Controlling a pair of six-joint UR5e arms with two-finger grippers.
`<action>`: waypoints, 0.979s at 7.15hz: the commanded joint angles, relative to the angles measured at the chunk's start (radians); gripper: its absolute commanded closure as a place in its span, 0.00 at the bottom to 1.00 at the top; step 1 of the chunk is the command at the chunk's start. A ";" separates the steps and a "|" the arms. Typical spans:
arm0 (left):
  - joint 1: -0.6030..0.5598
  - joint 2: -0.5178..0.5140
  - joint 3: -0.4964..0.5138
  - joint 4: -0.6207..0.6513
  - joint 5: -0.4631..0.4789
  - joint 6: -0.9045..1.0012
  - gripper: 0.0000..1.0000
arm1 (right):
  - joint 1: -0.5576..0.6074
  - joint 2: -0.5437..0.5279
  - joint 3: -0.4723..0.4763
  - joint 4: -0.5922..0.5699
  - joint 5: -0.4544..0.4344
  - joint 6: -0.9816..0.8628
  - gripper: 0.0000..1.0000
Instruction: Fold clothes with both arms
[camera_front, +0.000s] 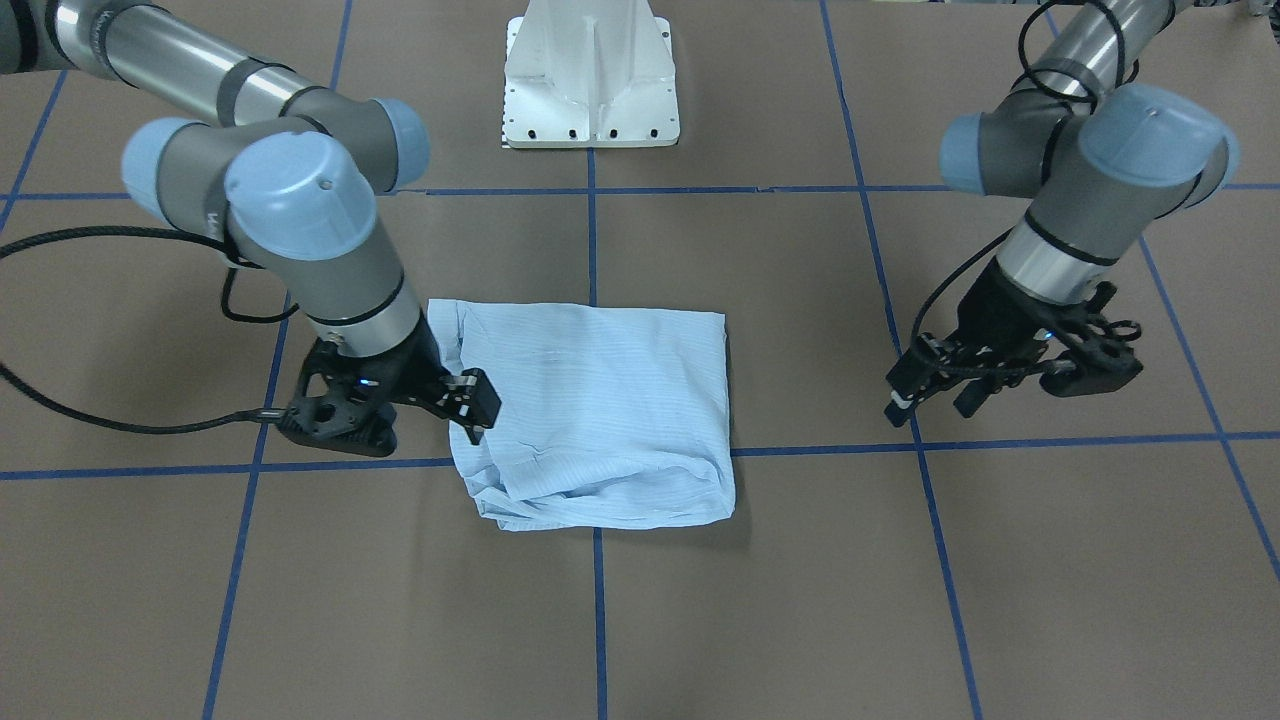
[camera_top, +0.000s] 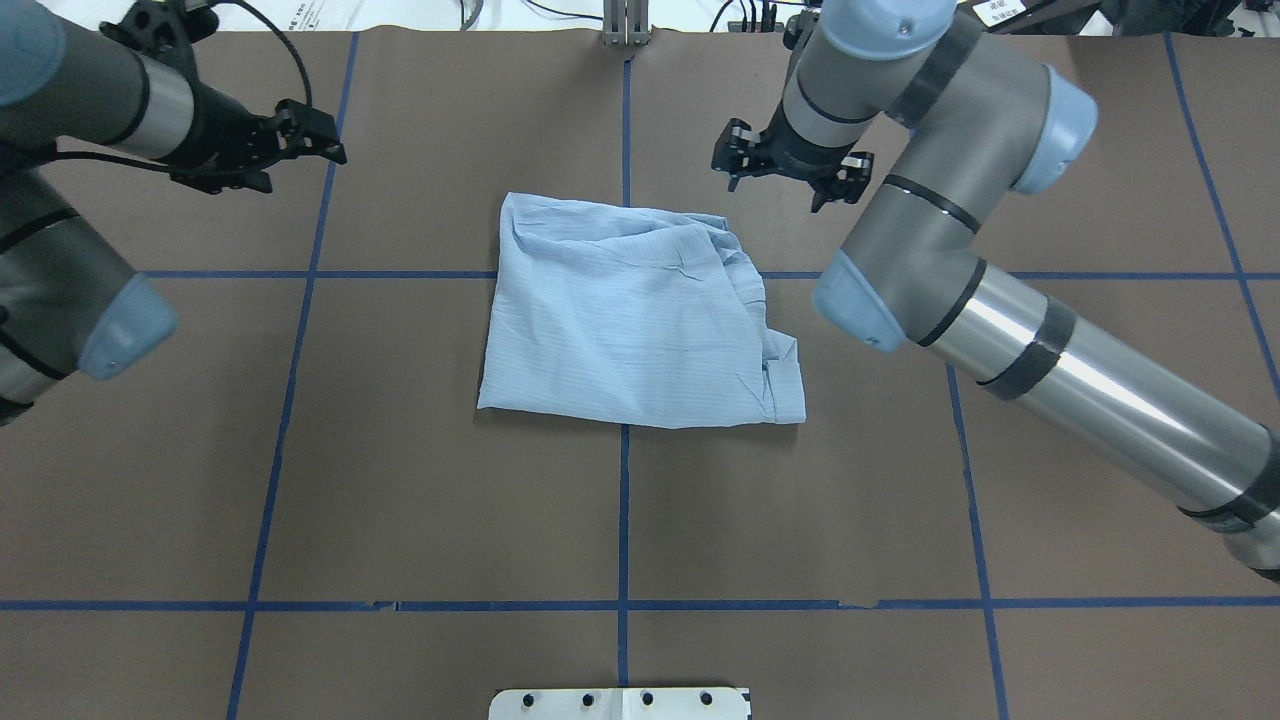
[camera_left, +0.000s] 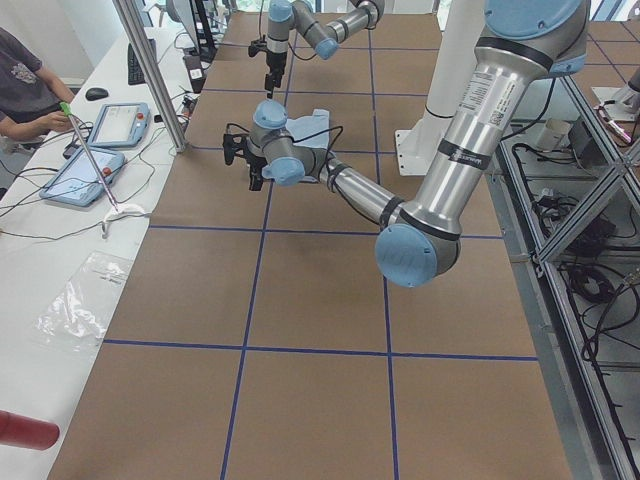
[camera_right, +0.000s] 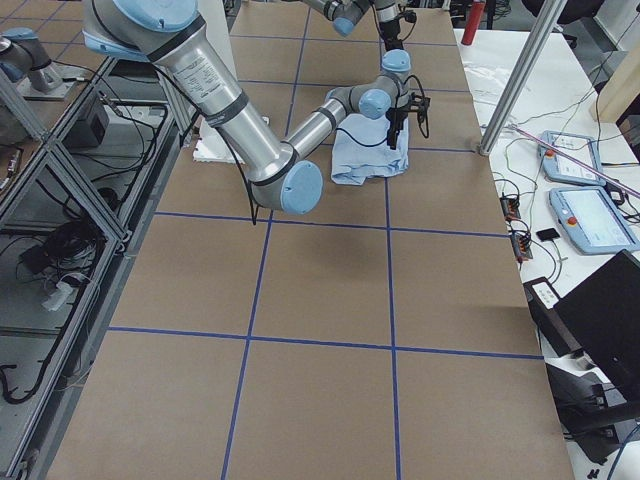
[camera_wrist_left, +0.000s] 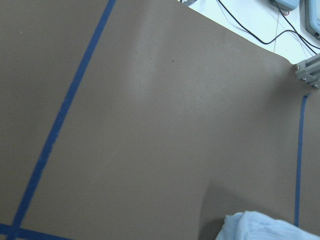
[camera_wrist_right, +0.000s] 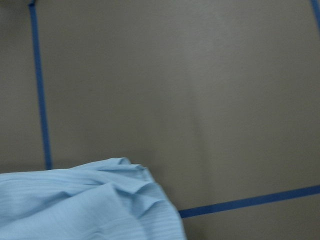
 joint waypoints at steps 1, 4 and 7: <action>-0.124 0.093 -0.114 0.188 -0.014 0.400 0.00 | 0.141 -0.175 0.160 -0.130 0.033 -0.383 0.00; -0.409 0.236 -0.082 0.268 -0.167 1.039 0.00 | 0.403 -0.392 0.164 -0.133 0.250 -0.812 0.00; -0.597 0.383 0.024 0.219 -0.187 1.501 0.00 | 0.608 -0.666 0.170 -0.121 0.326 -1.140 0.00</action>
